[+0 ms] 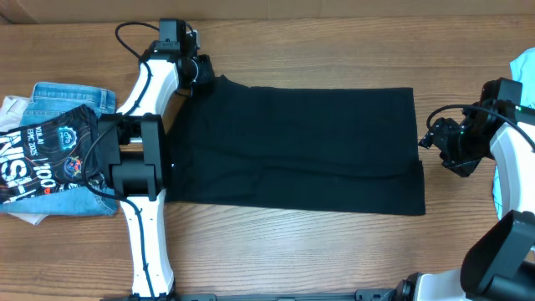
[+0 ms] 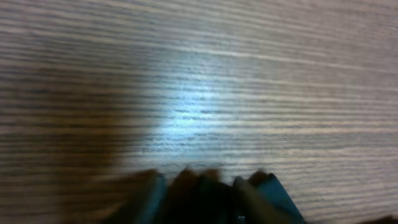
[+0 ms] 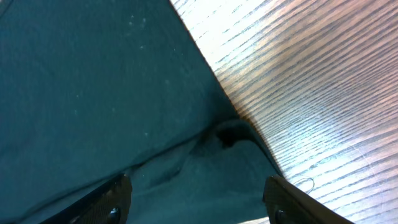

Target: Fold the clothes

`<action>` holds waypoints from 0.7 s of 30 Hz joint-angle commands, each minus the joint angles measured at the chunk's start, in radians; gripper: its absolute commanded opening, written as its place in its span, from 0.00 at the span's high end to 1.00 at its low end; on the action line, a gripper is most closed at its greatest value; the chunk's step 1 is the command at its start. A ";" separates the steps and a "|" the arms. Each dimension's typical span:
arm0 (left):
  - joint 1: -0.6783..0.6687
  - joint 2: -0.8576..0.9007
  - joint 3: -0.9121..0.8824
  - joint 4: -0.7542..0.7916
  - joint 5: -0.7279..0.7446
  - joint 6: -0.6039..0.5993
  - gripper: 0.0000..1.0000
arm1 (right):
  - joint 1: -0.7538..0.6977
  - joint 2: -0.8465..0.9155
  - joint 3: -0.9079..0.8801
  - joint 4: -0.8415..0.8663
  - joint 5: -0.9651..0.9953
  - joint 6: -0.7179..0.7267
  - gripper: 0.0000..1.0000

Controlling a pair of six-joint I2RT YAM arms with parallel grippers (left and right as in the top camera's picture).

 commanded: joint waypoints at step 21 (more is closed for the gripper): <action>0.015 -0.163 0.103 -0.267 0.059 0.002 0.96 | -0.002 0.049 0.067 0.225 -0.150 -0.132 0.20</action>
